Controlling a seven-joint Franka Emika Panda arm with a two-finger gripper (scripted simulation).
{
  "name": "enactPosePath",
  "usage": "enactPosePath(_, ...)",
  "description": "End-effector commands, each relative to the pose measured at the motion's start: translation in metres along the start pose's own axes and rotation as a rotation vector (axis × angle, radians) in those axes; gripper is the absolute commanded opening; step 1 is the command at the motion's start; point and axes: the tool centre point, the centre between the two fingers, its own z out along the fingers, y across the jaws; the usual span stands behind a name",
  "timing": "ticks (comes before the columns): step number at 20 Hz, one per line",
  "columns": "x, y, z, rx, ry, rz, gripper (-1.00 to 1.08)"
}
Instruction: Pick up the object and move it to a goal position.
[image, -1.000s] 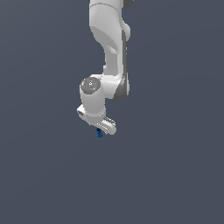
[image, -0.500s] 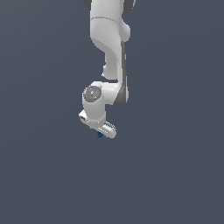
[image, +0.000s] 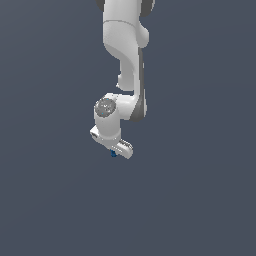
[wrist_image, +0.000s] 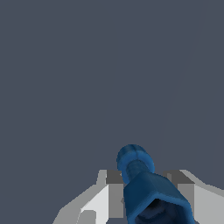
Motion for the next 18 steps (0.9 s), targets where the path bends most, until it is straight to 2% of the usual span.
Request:
enactPosePath(1,0.0,0.0,0.0,0.0,0.0,0.0,-1.0)
enactPosePath(9,0.008,-0.007,-0.002,0.0,0.0,0.0,-1.0)
enactPosePath(18,0.035,-0.031,-0.008,0.0,0.0,0.0,-1.0)
